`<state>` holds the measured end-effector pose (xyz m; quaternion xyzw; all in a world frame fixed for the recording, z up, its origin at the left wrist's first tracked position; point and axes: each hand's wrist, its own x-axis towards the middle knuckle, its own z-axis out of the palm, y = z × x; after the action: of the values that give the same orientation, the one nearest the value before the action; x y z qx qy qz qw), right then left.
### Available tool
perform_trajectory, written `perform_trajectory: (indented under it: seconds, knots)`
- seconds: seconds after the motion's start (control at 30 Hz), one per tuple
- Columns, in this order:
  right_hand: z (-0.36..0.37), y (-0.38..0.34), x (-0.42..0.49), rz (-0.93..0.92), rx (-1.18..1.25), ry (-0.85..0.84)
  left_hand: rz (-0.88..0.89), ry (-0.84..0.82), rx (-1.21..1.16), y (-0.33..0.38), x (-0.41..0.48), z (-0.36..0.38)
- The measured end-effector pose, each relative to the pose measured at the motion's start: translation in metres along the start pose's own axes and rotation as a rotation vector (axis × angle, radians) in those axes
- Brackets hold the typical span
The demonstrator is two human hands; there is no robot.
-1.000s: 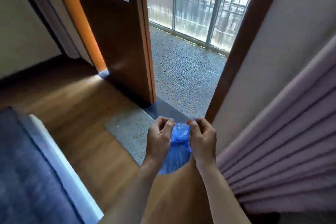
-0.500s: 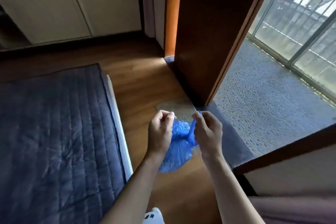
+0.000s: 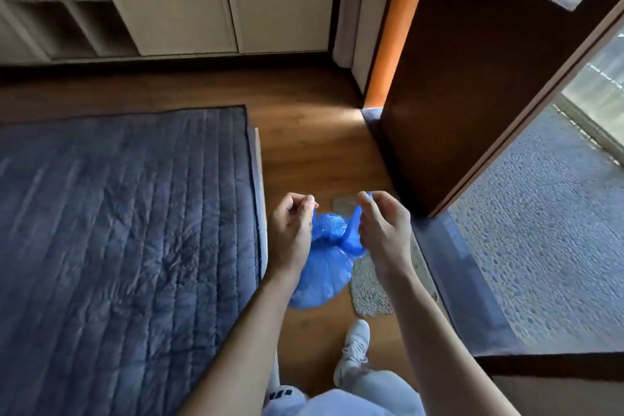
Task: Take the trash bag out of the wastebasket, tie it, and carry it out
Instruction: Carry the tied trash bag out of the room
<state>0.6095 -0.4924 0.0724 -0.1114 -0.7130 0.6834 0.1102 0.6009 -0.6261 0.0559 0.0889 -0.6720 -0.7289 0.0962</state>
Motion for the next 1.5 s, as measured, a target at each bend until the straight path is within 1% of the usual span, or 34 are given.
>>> perform_trajectory:
  seconds: [0.23, 0.4, 0.67, 0.77, 0.93, 1.17, 1.33, 1.5]
  knots:
    - [0.021, 0.012, 0.084, 0.014, -0.018, -0.073, -0.033, 0.07, 0.019, -0.011, 0.065, 0.025]
    - [0.028, 0.009, 0.173, 0.043, -0.025, -0.116, -0.068, 0.153, 0.065, -0.01, 0.133, 0.069]
    - [0.038, 0.006, 0.297, 0.06, 0.024, -0.245, -0.158, 0.309, 0.092, -0.005, 0.238, 0.137]
    - [0.042, 0.002, 0.326, 0.085, 0.031, -0.261, -0.143, 0.294, 0.117, -0.004, 0.265, 0.15]
    - [0.048, 0.001, 0.372, 0.086, 0.012, -0.264, -0.059, 0.247, 0.118, -0.009, 0.305, 0.162]
    - [0.073, 0.014, 0.437, 0.115, 0.001, -0.252, -0.061, 0.263, 0.089, -0.025, 0.375, 0.167]
    - [0.115, 0.011, 0.499, 0.141, -0.013, -0.222, -0.064, 0.213, 0.087, -0.028, 0.454, 0.16]
    - [0.172, 0.001, 0.571, 0.119, -0.008, -0.185, -0.076, 0.199, 0.052, -0.023, 0.551, 0.152]
